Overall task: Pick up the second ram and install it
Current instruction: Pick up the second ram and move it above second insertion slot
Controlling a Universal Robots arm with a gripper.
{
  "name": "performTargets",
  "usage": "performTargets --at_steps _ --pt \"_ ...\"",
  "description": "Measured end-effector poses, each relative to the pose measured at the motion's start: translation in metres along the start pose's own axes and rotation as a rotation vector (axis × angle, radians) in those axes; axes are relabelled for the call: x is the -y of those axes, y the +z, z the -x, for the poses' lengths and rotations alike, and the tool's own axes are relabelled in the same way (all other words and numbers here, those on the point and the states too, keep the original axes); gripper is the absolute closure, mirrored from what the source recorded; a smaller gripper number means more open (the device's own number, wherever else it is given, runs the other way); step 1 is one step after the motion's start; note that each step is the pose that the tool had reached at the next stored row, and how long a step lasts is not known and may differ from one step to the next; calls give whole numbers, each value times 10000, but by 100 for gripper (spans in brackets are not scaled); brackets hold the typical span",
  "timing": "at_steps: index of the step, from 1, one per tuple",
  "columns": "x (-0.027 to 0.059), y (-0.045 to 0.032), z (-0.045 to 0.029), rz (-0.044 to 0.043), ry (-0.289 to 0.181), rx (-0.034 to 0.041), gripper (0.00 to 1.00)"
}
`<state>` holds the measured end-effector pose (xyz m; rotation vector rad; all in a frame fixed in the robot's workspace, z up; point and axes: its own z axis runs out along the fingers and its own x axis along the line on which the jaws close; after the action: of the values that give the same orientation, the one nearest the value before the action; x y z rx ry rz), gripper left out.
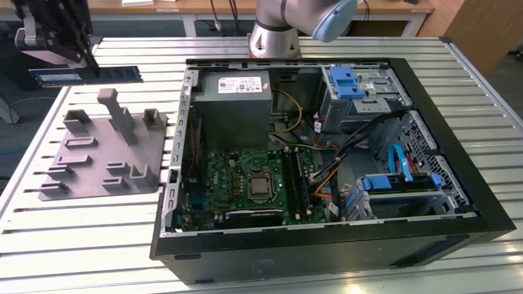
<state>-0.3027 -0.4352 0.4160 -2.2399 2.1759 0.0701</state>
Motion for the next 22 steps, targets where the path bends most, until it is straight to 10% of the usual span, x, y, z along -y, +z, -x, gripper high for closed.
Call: performTargets --at_steps 22 --pt "589 -11 -17 22 1 1 86"
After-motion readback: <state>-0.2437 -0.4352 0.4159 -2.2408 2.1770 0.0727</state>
